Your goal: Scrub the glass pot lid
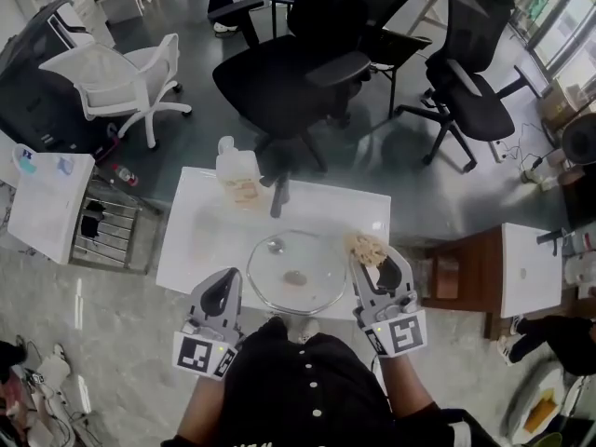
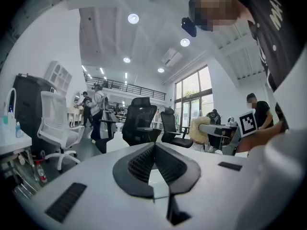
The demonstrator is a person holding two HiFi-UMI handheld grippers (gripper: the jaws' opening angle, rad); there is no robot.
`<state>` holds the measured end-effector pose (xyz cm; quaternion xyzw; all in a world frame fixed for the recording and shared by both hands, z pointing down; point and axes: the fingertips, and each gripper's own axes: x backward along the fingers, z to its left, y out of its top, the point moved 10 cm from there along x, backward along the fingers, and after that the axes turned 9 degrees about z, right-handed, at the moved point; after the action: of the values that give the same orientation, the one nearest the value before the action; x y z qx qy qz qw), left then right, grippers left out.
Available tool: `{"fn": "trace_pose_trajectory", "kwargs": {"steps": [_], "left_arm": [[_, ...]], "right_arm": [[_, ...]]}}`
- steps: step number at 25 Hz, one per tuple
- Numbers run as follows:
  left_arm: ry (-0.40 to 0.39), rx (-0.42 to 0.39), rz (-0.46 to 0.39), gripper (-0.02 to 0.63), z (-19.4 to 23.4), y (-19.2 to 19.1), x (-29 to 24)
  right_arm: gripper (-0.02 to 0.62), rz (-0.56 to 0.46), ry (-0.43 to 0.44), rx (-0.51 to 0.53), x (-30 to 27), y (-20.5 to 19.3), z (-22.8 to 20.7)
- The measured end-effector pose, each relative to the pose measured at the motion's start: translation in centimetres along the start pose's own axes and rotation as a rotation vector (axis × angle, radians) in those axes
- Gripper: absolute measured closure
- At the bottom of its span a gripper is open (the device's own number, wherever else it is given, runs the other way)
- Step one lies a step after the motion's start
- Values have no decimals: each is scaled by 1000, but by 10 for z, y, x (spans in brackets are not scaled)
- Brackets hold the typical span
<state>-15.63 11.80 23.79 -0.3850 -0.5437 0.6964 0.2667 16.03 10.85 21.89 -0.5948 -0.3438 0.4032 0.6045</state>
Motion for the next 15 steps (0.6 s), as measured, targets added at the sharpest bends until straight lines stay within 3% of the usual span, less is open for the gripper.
{"fn": "trace_pose_trajectory", "kwargs": {"steps": [3,6,15], "left_arm": [[-14,56,16,584,22,0,-10],[-96,103,11,584,38,1,-19],[-201,114,79,584,74,-6,-40]], "right_arm": [[437,-6,-11,8,-15,3,3],[437,15,-20,16,-28,2,6],[437,75,-81,15,-50,-9,17]]}}
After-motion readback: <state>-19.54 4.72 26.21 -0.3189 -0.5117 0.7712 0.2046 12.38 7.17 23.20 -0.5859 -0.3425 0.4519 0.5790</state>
